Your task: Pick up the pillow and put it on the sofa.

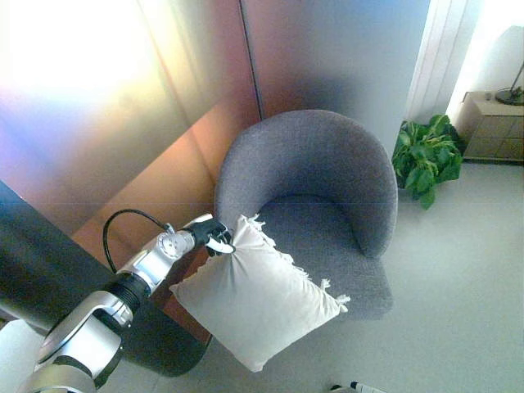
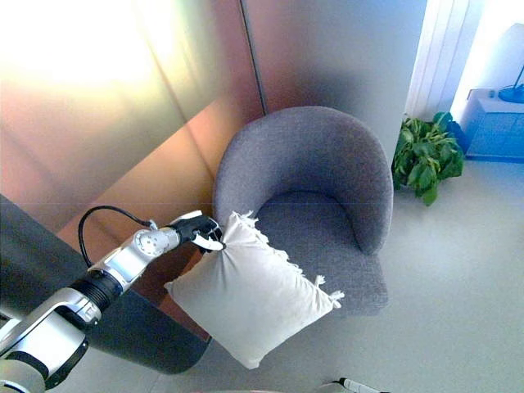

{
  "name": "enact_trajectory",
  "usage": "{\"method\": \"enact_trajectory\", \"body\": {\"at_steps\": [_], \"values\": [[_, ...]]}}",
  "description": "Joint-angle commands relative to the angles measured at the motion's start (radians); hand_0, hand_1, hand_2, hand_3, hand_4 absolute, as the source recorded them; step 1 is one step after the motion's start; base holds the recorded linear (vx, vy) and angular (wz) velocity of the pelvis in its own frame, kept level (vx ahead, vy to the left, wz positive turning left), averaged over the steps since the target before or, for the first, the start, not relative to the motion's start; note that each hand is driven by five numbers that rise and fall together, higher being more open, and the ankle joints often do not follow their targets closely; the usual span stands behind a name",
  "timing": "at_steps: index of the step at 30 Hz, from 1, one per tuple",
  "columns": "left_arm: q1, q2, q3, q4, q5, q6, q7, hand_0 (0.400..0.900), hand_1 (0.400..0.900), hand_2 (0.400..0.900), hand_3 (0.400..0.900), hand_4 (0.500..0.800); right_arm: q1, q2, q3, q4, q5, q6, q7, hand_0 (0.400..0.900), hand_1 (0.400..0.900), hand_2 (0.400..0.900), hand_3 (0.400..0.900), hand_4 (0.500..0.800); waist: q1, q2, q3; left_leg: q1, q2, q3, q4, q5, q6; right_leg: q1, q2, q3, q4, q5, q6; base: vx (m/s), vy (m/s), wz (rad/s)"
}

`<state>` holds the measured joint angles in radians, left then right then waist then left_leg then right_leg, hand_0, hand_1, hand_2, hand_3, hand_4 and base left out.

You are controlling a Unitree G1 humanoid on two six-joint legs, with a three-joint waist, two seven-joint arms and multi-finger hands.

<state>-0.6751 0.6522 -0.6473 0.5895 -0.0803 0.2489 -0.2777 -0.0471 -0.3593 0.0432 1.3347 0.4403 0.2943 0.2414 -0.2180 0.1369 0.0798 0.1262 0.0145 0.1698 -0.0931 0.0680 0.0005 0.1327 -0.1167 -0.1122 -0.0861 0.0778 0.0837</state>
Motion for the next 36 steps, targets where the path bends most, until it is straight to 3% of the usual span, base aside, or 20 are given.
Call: {"method": "enact_trajectory", "body": {"at_steps": [1,9,17,24,33,34,35,36], "values": [[-0.363,0.113,0.047,0.031,0.019,-0.042,0.045,0.4,0.4,0.4,0.4,0.5,0.028,0.009,0.011,0.071,0.03,0.008,0.0,0.9,0.9,0.9,0.9,0.8,-0.009,0.015,-0.089,0.086,-0.024,0.055,0.012,-0.09,-0.044,-0.013,0.045,0.046,0.033,-0.024,0.06,-0.01,-0.079,-0.17],[-0.447,0.122,0.002,0.051,0.046,-0.034,0.06,0.4,0.4,0.4,0.4,0.5,0.049,0.018,-0.002,0.072,0.075,0.005,-0.005,0.9,0.9,0.9,0.9,0.8,-0.049,0.034,-0.092,0.09,-0.018,0.084,0.009,-0.091,-0.044,-0.026,0.057,0.079,0.024,-0.013,0.068,0.0,-0.063,-0.17],[-0.494,0.102,-0.018,0.056,0.037,0.016,0.084,0.4,0.4,0.4,0.4,0.5,0.089,0.016,-0.018,0.067,0.111,-0.017,0.001,0.9,0.9,0.9,0.9,0.8,-0.105,0.063,-0.086,0.096,-0.014,0.121,0.014,-0.097,-0.041,-0.041,0.07,0.118,0.034,-0.02,0.067,0.03,-0.074,-0.19],[-0.489,0.076,-0.007,0.078,0.028,0.031,0.124,0.4,0.4,0.4,0.4,0.5,0.13,0.002,-0.049,0.07,0.125,-0.035,0.002,0.9,0.9,0.9,0.9,0.8,-0.156,0.094,-0.076,0.099,-0.021,0.157,0.019,-0.103,-0.04,-0.051,0.074,0.166,0.021,-0.014,0.074,0.04,-0.047,-0.24],[-0.47,0.023,0.036,0.136,0.003,0.08,0.187,0.4,0.4,0.4,0.4,0.5,0.168,-0.01,-0.063,0.08,0.105,-0.066,0.039,0.9,0.9,0.9,0.9,0.8,-0.19,0.098,-0.065,0.094,-0.018,0.189,0.025,-0.107,-0.038,-0.069,0.082,0.198,0.017,-0.009,0.076,0.02,-0.059,-0.17],[-0.464,0.02,0.04,0.141,-0.01,0.082,0.177,0.633,0.633,0.633,0.633,0.64,0.169,-0.01,-0.063,0.08,0.1,-0.068,0.04,0.9,0.9,0.9,0.9,0.8,-0.191,0.097,-0.065,0.093,-0.018,0.189,0.026,-0.107,-0.038,-0.07,0.082,0.199,0.017,-0.009,0.076,-0.01,-0.03,-0.08],[-0.459,0.017,0.045,0.143,-0.021,0.084,0.175,0.9,0.9,0.9,0.9,0.8,0.169,-0.01,-0.063,0.077,0.099,-0.068,0.04,0.9,0.9,0.9,0.9,0.8,-0.191,0.095,-0.066,0.092,-0.017,0.19,0.027,-0.107,-0.038,-0.071,0.082,0.199,0.017,-0.01,0.075,-0.01,-0.03,-0.06],[-0.451,0.01,0.049,0.151,-0.023,0.074,0.171,0.9,0.9,0.9,0.9,0.8,0.169,-0.009,-0.058,0.076,0.102,-0.067,0.039,0.9,0.9,0.9,0.9,0.8,-0.191,0.094,-0.067,0.093,-0.018,0.19,0.027,-0.109,-0.037,-0.071,0.084,0.2,0.017,-0.011,0.074,0.0,-0.036,-0.03]]}}
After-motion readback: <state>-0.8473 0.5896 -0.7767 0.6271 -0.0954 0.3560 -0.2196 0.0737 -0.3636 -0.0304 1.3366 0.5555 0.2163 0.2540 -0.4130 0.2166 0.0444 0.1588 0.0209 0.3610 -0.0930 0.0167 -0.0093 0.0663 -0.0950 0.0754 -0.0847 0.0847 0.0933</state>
